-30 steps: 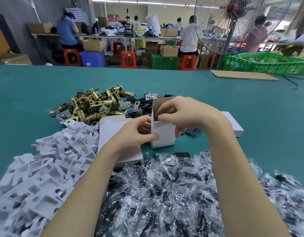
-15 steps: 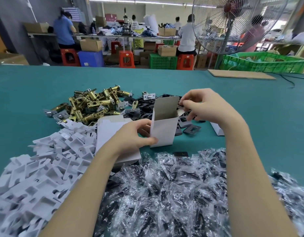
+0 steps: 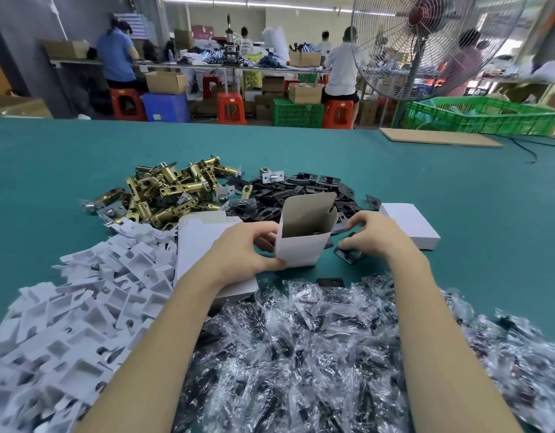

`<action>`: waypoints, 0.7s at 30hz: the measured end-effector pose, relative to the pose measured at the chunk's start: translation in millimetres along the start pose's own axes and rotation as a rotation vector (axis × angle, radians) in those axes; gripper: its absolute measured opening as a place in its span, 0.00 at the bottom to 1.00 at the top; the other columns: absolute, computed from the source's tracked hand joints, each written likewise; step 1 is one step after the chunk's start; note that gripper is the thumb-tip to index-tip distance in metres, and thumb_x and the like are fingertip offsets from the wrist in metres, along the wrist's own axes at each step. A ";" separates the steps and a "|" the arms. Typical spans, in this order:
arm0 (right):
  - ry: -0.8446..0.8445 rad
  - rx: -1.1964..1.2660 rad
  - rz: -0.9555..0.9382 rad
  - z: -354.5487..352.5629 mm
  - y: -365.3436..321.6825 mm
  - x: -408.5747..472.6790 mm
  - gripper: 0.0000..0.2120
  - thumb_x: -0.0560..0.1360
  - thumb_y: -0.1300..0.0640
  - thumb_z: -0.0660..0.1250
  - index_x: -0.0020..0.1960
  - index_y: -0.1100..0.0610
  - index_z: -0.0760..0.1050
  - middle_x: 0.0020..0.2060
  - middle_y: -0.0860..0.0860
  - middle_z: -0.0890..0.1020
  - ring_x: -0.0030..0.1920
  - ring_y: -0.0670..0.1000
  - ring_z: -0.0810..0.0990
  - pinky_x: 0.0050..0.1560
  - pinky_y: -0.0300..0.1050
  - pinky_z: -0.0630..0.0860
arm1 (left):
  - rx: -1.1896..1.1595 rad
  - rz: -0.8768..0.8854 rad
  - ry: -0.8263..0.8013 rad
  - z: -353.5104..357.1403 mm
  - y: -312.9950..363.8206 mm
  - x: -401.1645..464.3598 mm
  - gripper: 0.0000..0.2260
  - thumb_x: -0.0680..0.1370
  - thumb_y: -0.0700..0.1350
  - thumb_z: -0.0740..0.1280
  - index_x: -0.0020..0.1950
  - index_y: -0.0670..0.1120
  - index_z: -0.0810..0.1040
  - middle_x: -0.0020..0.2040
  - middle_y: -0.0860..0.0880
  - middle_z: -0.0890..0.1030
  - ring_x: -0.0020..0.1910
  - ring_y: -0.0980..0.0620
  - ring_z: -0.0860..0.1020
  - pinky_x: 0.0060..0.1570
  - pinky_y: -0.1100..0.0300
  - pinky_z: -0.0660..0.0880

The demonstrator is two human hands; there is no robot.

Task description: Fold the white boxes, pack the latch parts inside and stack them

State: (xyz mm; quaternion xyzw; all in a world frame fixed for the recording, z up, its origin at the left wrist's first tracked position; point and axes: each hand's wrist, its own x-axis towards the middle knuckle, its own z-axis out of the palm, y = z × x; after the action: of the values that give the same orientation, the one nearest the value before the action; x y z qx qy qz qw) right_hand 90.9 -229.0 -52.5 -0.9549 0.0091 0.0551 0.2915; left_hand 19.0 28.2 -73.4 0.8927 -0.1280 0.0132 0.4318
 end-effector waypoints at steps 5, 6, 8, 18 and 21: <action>-0.059 -0.057 -0.028 -9.5 -8.5 -4.7 0.16 0.71 0.49 0.78 0.55 0.48 0.77 0.51 0.48 0.79 0.53 0.51 0.77 0.50 0.45 0.72 | 0.051 -0.003 -0.019 -0.8 0.3 1.1 0.19 0.71 0.49 0.79 0.58 0.66 0.82 0.52 0.61 0.85 0.53 0.60 0.81 0.61 0.47 0.78; -0.073 -0.098 -0.037 -14.4 -11.7 -7.6 0.14 0.71 0.48 0.78 0.52 0.48 0.78 0.49 0.46 0.80 0.52 0.50 0.78 0.50 0.44 0.71 | 0.062 0.002 -0.025 -1.3 1.1 0.8 0.18 0.72 0.50 0.79 0.56 0.68 0.81 0.52 0.61 0.85 0.53 0.61 0.81 0.61 0.47 0.78; -0.161 -0.148 -0.046 -23.9 -16.8 -14.1 0.10 0.71 0.45 0.78 0.46 0.48 0.80 0.44 0.44 0.83 0.46 0.46 0.81 0.46 0.42 0.73 | 0.088 0.012 -0.035 -1.5 3.0 0.1 0.15 0.72 0.53 0.77 0.53 0.70 0.80 0.52 0.61 0.85 0.53 0.61 0.81 0.61 0.48 0.77; -0.567 -0.227 -0.121 -25.9 -53.7 -46.4 0.08 0.77 0.48 0.74 0.49 0.52 0.83 0.44 0.47 0.88 0.42 0.46 0.86 0.45 0.39 0.81 | 0.269 -0.001 -0.026 -1.1 0.8 0.3 0.16 0.78 0.56 0.71 0.64 0.68 0.75 0.50 0.65 0.81 0.59 0.51 0.74 0.64 0.50 0.68; -0.579 -0.206 -0.165 -41.0 -66.9 -59.1 0.15 0.80 0.44 0.69 0.49 0.54 0.86 0.43 0.46 0.89 0.43 0.44 0.87 0.44 0.37 0.81 | 0.337 -0.008 -0.020 1.8 1.0 0.2 0.18 0.79 0.57 0.69 0.67 0.68 0.72 0.44 0.69 0.75 0.59 0.49 0.69 0.56 0.53 0.66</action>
State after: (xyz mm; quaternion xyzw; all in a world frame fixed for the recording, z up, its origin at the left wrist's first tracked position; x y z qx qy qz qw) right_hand 39.5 -197.3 25.0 -0.9217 -0.1571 0.3013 0.1871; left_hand 18.8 26.2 -73.7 0.9531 -0.1247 0.0239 0.2749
